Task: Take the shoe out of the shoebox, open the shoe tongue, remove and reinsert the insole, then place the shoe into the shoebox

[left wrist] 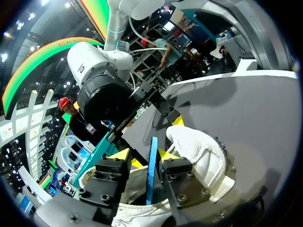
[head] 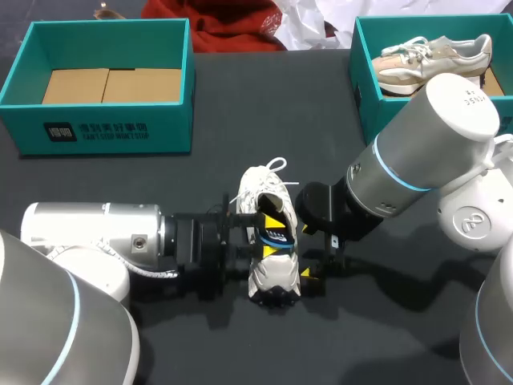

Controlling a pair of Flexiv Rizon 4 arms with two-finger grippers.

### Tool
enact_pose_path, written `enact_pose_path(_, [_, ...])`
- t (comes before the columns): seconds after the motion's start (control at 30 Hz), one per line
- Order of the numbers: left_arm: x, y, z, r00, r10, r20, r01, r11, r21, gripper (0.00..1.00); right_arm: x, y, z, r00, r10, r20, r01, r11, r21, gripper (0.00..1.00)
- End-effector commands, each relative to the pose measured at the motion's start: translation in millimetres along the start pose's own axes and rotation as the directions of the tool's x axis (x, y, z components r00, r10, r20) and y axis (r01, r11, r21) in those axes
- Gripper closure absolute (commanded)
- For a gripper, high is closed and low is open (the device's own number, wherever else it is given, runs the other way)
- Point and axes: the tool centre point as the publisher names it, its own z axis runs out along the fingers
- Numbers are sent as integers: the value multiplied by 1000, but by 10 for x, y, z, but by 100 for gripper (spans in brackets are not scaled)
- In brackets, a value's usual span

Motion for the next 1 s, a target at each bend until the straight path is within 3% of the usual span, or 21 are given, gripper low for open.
enact_pose_path(0.03, [19, -120, -83, 1000, 13, -6, -13, 1000, 12, 68, 16, 0, 13, 1000, 0, 3, 0, 1000, 1, 0])
enact_pose_path(0.07, [21, -140, -77, 1000, 16, -8, -16, 1000, 14, 73, 16, 0, 13, 1000, 0, 3, 0, 1000, 1, 0])
enact_pose_path(0.13, [28, -152, -51, 1000, 24, -18, -23, 1000, 11, 100, 16, 0, 13, 1000, 0, 3, 0, 1000, 1, 0])
enact_pose_path(0.57, [136, 121, 42, 996, -1, -84, -4, 998, -68, 100, 16, 0, 13, 1000, 0, 3, 0, 1000, 1, 0])
enact_pose_path(0.8, [84, 10, -63, 995, -16, -99, 13, 999, -37, 100, 16, 0, 13, 1000, 0, 3, 0, 1000, 1, 0])
enact_pose_path(0.93, [28, -70, -110, 994, -7, -111, 4, 1000, -25, 81, 16, 0, 13, 1000, 0, 3, 0, 1000, 1, 0])
enact_pose_path(1.0, [7, -104, -122, 993, -1, -120, -2, 1000, -18, 78, 16, 0, 13, 1000, 0, 3, 0, 1000, 1, 0])
